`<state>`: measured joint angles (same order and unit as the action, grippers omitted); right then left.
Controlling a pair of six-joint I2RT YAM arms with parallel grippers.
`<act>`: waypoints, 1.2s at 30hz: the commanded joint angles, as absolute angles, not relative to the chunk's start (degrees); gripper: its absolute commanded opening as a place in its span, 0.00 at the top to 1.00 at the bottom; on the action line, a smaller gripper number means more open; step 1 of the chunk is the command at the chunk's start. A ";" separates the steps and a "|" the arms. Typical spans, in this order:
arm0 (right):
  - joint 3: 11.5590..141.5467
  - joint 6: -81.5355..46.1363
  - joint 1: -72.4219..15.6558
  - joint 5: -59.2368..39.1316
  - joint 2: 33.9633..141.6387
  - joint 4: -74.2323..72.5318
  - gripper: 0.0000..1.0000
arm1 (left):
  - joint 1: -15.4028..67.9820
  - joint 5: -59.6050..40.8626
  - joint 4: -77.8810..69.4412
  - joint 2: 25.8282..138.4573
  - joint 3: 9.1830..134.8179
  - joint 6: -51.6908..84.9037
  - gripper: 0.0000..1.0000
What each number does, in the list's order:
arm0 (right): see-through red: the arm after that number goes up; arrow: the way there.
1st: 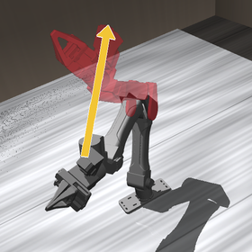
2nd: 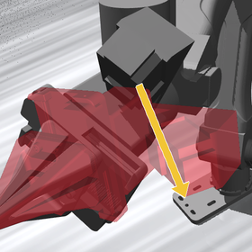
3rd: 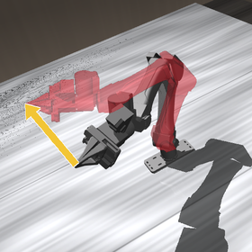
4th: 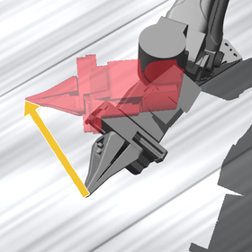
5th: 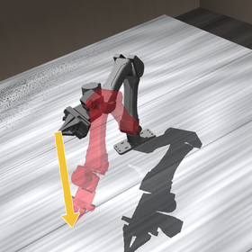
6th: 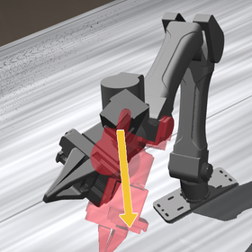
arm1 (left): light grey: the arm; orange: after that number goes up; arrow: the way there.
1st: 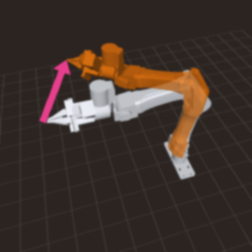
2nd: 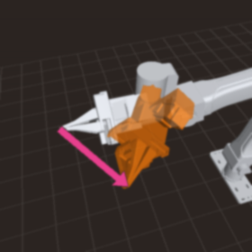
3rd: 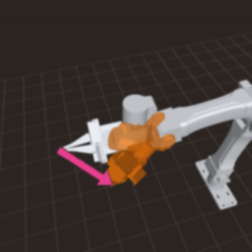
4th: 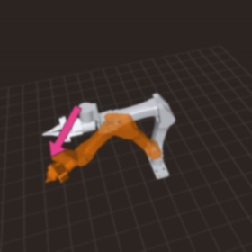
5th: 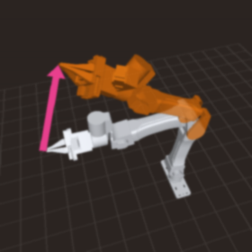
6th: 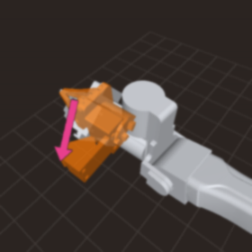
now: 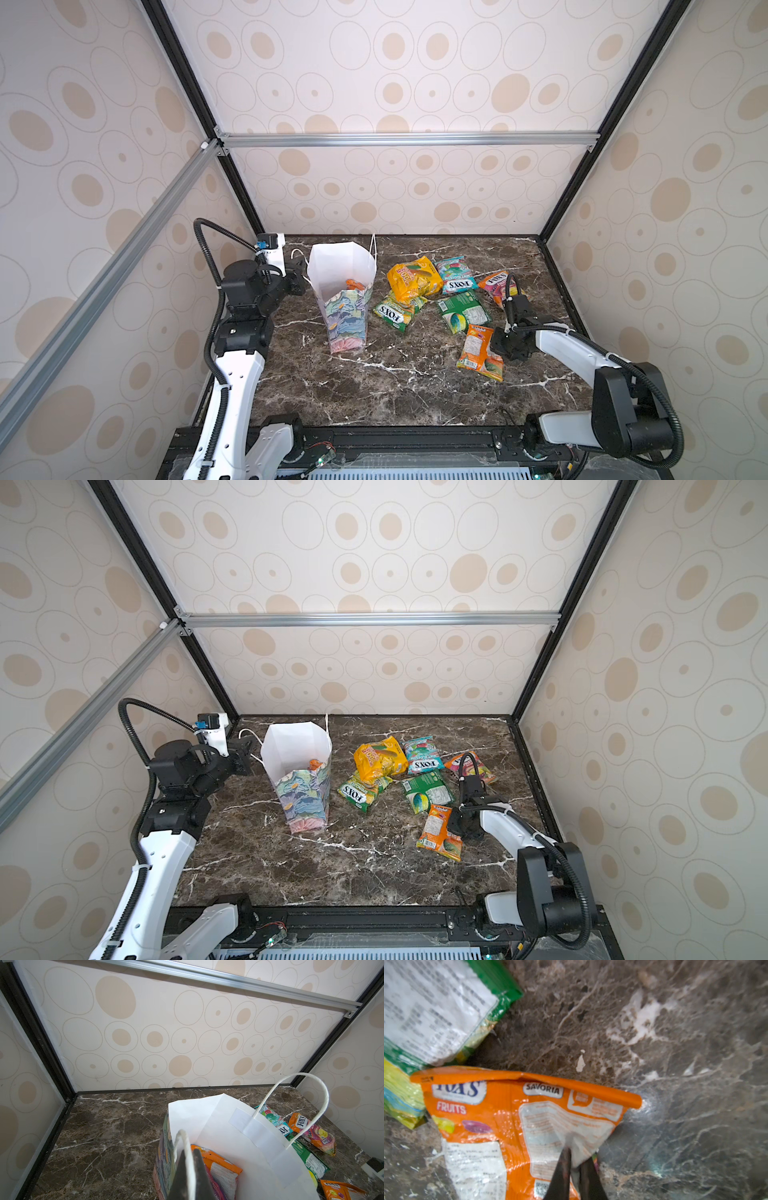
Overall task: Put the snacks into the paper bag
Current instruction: 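Close the right gripper on the orange packet's top edge, then lift the orange packet with the right gripper and raise it high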
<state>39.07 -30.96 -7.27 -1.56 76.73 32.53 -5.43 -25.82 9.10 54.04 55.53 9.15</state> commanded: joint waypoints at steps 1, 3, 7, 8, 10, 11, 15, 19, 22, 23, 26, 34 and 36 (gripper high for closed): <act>38.73 -30.85 -7.29 -1.45 76.26 35.37 0.90 | -5.90 -26.20 8.38 53.37 57.13 8.35 1.00; 38.97 -30.73 -7.29 -1.32 75.76 35.73 0.91 | -5.98 -26.10 8.43 53.19 57.13 8.26 1.00; 39.73 -30.25 -7.32 -1.36 75.43 36.80 0.96 | -5.97 -26.10 8.44 53.18 57.13 8.26 1.00; 40.06 -30.04 -7.30 -1.23 75.20 37.26 0.97 | -5.93 -26.11 8.39 53.22 57.13 8.26 1.00; 40.94 -29.72 -7.31 -1.08 74.91 38.34 0.98 | -5.96 -26.10 8.42 53.31 57.17 8.26 1.00; 41.44 -29.47 -7.30 -0.97 74.55 39.04 0.99 | -5.97 -26.10 8.44 53.34 57.13 8.26 1.00; 43.79 -28.44 -7.30 -0.18 72.52 41.46 1.00 | -5.91 -26.10 8.49 53.19 57.13 8.26 1.00; 46.19 -27.53 -7.29 0.09 70.41 42.95 1.00 | -5.90 -26.02 8.53 53.18 57.18 8.26 1.00; 47.79 -27.12 -7.29 -0.27 69.36 43.85 1.00 | -5.97 -26.03 8.57 53.14 57.13 8.18 1.00; 48.17 -27.11 -7.29 -0.56 68.81 43.86 1.00 | -5.92 -26.02 8.55 53.10 57.16 8.17 1.00; 49.55 -26.59 -7.30 -1.76 67.83 44.21 1.00 | -5.90 -26.02 8.59 53.09 57.13 8.13 1.00; 52.63 -24.42 -7.32 -2.82 65.06 43.90 1.00 | -5.93 -25.84 8.55 53.03 57.22 8.17 1.00; 53.46 -24.00 -7.31 -3.18 64.43 43.84 1.00 | -5.95 -25.84 8.59 52.91 57.23 8.09 1.00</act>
<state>51.03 -25.43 -7.27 -2.35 66.13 43.46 -5.45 -25.80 9.10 53.98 55.53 9.13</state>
